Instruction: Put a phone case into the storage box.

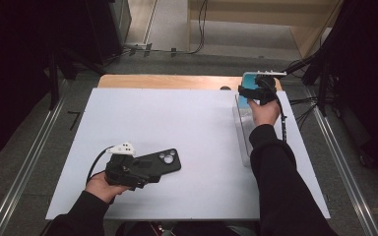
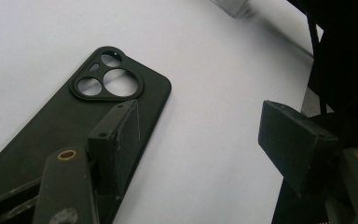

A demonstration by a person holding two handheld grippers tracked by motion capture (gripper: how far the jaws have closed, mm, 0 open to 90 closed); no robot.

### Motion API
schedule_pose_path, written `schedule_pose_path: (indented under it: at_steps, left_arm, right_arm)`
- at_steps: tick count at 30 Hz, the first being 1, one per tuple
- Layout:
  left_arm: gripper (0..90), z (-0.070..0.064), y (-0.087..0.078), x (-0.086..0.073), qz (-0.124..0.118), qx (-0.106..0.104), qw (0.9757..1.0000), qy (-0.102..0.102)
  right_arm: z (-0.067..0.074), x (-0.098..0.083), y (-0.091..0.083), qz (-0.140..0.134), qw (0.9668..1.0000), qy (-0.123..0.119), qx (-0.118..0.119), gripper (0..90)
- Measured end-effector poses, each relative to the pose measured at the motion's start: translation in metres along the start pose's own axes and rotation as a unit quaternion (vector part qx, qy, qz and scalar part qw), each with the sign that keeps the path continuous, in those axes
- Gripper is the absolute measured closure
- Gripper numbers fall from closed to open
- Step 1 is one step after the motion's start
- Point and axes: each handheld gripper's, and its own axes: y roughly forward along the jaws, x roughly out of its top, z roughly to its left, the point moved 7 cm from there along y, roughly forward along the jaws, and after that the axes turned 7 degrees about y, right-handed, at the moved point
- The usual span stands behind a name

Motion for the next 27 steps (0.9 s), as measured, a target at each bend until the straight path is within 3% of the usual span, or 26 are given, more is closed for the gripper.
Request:
schedule_pose_path:
  at_steps: [7, 17, 27]
  left_arm:
    - [29.7, 0.000, 0.001, 0.000, 0.001, -0.002, 1.0000, 0.002]
    - [29.7, 0.000, 0.001, 0.001, 0.004, -0.001, 1.0000, 0.003]
    - [29.7, 0.000, 0.001, 0.001, 0.001, -0.002, 1.0000, 0.001]
  right_arm:
    - [-0.004, -0.006, 0.010, 0.014, 0.9999, 0.001, -0.007, 13.2]
    - [0.001, -0.007, 0.012, 0.013, 0.9996, -0.018, -0.018, 13.2]
    - [0.000, -0.009, 0.014, 0.024, 0.9994, -0.010, -0.023, 13.1]
